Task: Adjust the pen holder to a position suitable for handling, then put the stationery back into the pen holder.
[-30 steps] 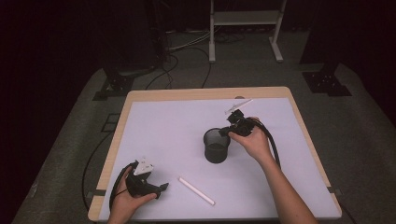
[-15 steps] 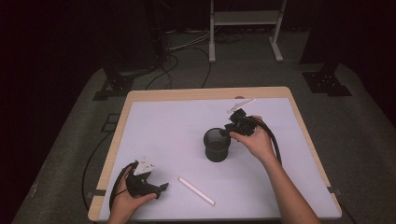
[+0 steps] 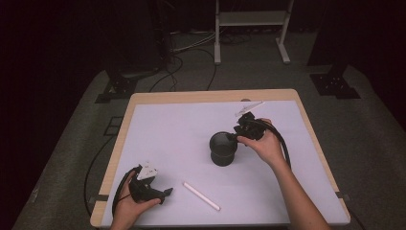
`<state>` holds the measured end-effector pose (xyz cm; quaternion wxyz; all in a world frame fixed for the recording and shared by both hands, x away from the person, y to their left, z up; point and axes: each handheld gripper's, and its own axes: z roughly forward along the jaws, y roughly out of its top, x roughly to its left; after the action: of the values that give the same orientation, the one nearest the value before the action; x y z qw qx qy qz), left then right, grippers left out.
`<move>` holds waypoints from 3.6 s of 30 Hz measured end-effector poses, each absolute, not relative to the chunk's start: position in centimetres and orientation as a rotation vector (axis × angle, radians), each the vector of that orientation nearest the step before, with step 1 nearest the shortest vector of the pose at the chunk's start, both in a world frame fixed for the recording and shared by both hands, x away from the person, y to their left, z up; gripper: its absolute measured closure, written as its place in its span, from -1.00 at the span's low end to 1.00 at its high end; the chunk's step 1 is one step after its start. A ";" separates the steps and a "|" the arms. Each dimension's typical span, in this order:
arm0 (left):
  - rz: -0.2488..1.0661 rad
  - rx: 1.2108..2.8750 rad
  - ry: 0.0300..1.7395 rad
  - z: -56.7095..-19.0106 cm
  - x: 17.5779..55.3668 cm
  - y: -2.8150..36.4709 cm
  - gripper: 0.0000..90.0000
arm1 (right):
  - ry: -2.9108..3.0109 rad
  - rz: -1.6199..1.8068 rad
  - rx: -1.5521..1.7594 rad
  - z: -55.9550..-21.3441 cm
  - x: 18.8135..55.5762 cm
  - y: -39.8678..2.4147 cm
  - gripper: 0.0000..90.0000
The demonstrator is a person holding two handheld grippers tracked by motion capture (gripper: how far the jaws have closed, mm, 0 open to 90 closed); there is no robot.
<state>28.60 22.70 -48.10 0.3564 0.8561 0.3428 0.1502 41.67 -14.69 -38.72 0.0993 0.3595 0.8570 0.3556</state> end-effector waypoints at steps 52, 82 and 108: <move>0.386 2.201 0.891 -48.1 28.6 22.6 -0.99 | 2.319 1.121 1.148 -38.2 36.4 -24.3 -0.49; 0.389 2.208 0.889 -48.1 28.6 22.6 -0.99 | 2.287 0.965 1.232 -45.0 31.1 -29.7 -0.58; 0.382 2.206 0.846 -47.9 28.3 22.7 -0.87 | 2.257 0.976 1.249 -48.2 29.0 -31.2 -0.63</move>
<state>28.33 22.74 -47.90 0.3655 0.8579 0.3291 0.1485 28.98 -31.21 -48.19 0.1906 0.4446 0.8033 0.3474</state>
